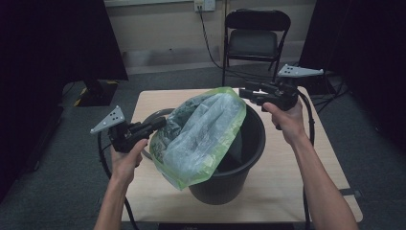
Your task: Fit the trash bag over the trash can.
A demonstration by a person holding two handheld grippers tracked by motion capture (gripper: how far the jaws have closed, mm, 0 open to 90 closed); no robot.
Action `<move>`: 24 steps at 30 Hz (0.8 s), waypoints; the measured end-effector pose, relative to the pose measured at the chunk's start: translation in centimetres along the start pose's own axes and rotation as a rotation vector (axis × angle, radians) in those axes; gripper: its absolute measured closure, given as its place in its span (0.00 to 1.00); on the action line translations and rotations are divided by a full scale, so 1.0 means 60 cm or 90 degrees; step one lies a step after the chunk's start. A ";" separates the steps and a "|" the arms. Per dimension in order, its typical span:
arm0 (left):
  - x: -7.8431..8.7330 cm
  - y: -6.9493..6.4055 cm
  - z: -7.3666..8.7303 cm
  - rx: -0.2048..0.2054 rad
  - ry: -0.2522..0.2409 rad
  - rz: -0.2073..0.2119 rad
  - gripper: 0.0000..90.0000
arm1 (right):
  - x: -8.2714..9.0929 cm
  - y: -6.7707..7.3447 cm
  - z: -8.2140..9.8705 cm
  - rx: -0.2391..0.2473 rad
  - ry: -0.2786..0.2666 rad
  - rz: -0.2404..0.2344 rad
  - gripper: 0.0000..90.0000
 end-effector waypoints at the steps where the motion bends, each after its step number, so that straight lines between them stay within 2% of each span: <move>1: 0.003 -0.003 0.004 0.000 0.003 -0.001 1.00 | 0.000 0.000 0.000 0.000 0.000 0.000 0.59; 3: 0.008 -0.007 0.012 0.001 0.006 -0.003 1.00 | -0.008 0.007 0.005 0.002 0.018 -0.009 0.58; 5: 0.013 -0.005 0.013 0.004 0.009 -0.016 0.97 | -0.014 0.013 0.004 0.004 0.019 -0.018 0.57; 8: 0.018 0.000 0.007 0.004 -0.009 -0.014 0.93 | -0.015 0.021 -0.005 0.007 0.004 -0.026 0.56; 9: 0.017 0.003 0.000 0.013 -0.022 -0.012 0.89 | -0.017 0.025 -0.008 0.014 0.007 -0.030 0.56; 10: 0.013 0.009 -0.009 0.025 -0.036 -0.018 0.81 | -0.021 0.029 -0.007 0.017 0.024 -0.034 0.56; 12: 0.008 0.012 -0.016 0.027 -0.040 -0.010 0.80 | -0.023 0.029 -0.005 0.014 0.033 -0.036 0.56; 13: 0.001 0.012 -0.019 0.026 -0.040 -0.005 0.78 | -0.026 0.026 0.000 0.013 0.050 -0.031 0.56; 18: -0.032 0.002 -0.018 0.032 -0.027 0.014 0.66 | -0.030 0.016 0.015 0.005 0.081 -0.030 0.71; 19: -0.035 -0.002 -0.014 0.031 -0.023 0.015 0.64 | -0.030 0.013 0.018 -0.009 0.086 -0.026 0.73; 20: -0.037 -0.005 -0.010 0.024 -0.020 0.010 0.61 | -0.030 0.012 0.018 -0.021 0.086 -0.027 0.76; 22: -0.034 -0.014 -0.004 0.036 -0.035 0.019 0.60 | -0.029 0.015 0.017 -0.014 0.081 -0.029 0.86; 24: -0.025 -0.023 -0.002 0.028 -0.045 0.014 0.57 | -0.026 0.013 0.018 -0.006 0.084 -0.018 0.96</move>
Point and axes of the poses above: each handheld gripper's, and its own axes: x roughly backward along the jaws, z roughly out of its underside, y roughly to its left, the point moved 8 cm from there along -x, roughly forward along the jaws, and after that the axes turned 3 degrees about -y, right-handed, at the moved point
